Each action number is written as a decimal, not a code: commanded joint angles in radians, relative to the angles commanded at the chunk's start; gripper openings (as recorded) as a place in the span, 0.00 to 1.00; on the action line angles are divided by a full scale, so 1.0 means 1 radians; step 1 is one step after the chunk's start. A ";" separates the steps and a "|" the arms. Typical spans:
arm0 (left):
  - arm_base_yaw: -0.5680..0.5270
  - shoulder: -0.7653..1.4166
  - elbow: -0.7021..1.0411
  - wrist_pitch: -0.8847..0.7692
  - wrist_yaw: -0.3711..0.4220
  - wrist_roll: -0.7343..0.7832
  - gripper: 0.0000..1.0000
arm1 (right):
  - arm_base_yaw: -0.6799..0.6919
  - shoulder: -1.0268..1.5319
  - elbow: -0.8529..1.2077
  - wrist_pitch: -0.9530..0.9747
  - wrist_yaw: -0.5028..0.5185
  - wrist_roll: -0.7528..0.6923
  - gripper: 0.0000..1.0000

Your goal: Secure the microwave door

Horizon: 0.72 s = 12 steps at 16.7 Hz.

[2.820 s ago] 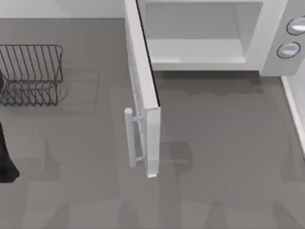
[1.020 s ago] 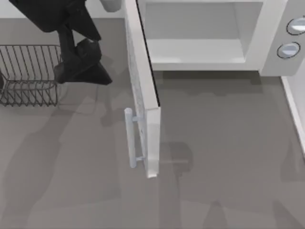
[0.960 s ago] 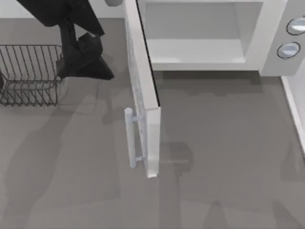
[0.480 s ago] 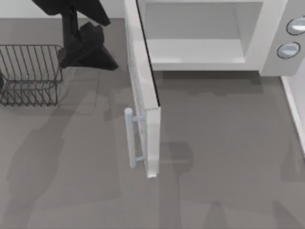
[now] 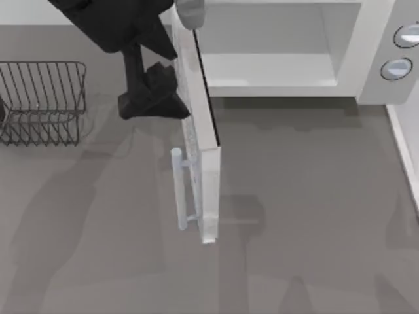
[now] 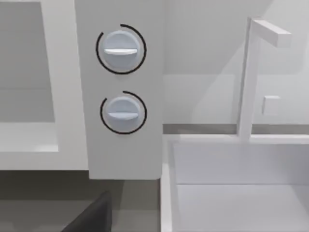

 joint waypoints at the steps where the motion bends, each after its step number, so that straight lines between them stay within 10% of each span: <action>1: -0.012 -0.001 -0.038 0.045 -0.004 -0.012 1.00 | 0.000 0.000 0.000 0.000 0.000 0.000 1.00; 8: -0.038 -0.001 -0.116 0.127 -0.012 -0.038 1.00 | 0.000 0.000 0.000 0.000 0.000 0.000 1.00; 12: -0.038 -0.001 -0.116 0.127 -0.012 -0.038 0.70 | 0.000 0.000 0.000 0.000 0.000 0.000 1.00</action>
